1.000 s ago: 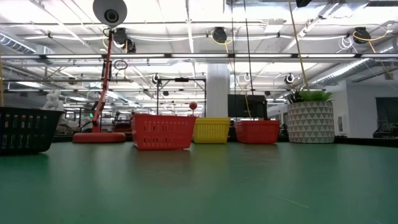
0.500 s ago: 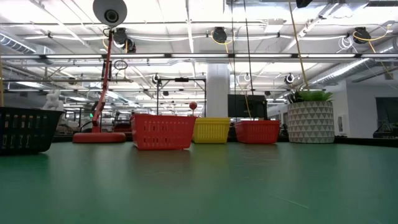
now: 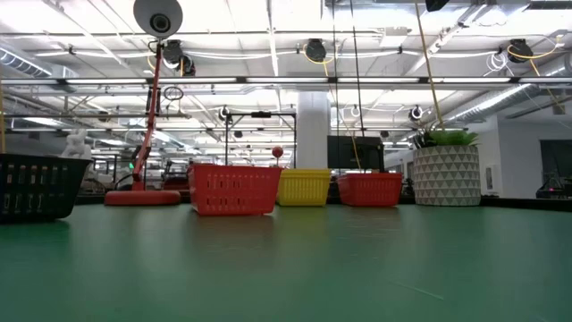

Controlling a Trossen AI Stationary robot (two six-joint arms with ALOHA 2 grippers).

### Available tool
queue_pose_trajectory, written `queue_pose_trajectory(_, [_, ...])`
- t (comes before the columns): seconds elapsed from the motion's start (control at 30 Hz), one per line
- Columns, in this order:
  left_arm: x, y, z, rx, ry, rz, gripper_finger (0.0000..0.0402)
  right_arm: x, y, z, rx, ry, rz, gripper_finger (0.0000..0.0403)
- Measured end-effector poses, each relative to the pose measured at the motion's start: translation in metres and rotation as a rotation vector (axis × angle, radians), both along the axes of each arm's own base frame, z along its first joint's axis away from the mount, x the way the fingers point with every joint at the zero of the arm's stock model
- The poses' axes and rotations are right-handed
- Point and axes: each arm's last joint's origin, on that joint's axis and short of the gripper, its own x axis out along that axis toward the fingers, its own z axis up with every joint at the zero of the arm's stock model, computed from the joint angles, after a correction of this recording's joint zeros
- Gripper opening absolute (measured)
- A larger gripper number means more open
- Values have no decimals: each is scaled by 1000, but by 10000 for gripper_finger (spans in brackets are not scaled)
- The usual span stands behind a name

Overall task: Stack baskets by color
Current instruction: Stack the bottom black bin on the top stacked black bin

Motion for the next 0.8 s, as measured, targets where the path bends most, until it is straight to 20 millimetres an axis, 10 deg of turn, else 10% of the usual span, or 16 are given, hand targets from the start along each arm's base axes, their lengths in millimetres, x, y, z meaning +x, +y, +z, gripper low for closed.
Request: queue_pose_trajectory(0.8, [3, -5, -140, 83, 121, 73, 109, 0, 0, 0, 0, 0, 0, 4])
